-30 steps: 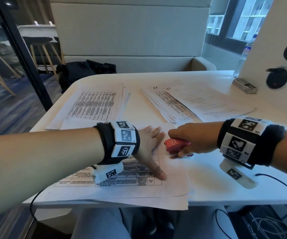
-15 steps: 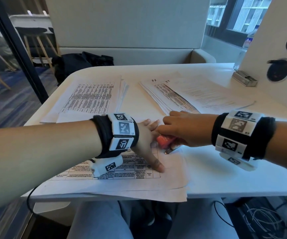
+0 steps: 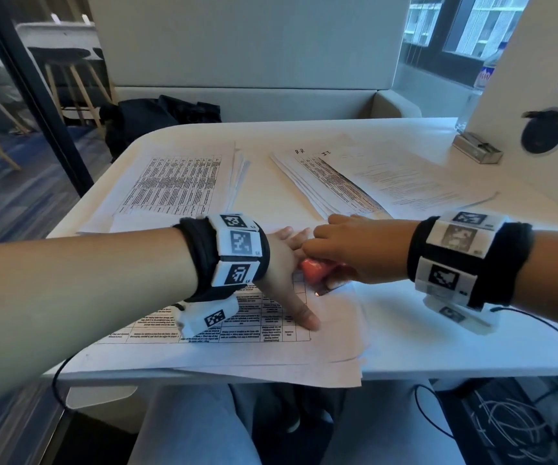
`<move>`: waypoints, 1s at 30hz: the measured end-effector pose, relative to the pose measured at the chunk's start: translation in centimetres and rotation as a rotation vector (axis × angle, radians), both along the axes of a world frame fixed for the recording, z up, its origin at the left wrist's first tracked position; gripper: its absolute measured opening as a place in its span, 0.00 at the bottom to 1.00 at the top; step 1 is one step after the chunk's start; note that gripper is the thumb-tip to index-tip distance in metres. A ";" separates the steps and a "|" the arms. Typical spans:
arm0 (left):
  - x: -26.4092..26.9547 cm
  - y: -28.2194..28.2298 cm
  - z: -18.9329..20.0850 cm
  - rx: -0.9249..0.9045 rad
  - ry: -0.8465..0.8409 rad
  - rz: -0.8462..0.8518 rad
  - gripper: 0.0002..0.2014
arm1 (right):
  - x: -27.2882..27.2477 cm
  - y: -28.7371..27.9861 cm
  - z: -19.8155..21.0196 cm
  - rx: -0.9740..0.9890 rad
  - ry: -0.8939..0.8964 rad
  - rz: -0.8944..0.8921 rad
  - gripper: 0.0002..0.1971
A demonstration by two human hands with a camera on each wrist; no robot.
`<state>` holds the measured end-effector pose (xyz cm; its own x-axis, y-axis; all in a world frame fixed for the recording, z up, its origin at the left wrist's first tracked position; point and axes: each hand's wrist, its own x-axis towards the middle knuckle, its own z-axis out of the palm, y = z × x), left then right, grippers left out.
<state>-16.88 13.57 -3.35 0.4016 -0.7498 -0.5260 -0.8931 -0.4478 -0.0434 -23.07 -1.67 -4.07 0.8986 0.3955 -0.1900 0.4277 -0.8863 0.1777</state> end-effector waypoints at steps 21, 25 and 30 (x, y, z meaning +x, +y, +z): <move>0.5 0.0 -0.6 0.019 -0.024 0.001 0.60 | 0.3 1.5 1.2 0.046 0.254 -0.219 0.18; 0.8 -0.1 -0.9 0.013 -0.015 0.017 0.60 | -0.5 1.3 0.7 -0.011 0.164 -0.165 0.23; 0.1 0.2 -0.1 -0.040 0.010 -0.056 0.47 | -0.8 0.7 0.0 -0.183 -0.072 0.080 0.27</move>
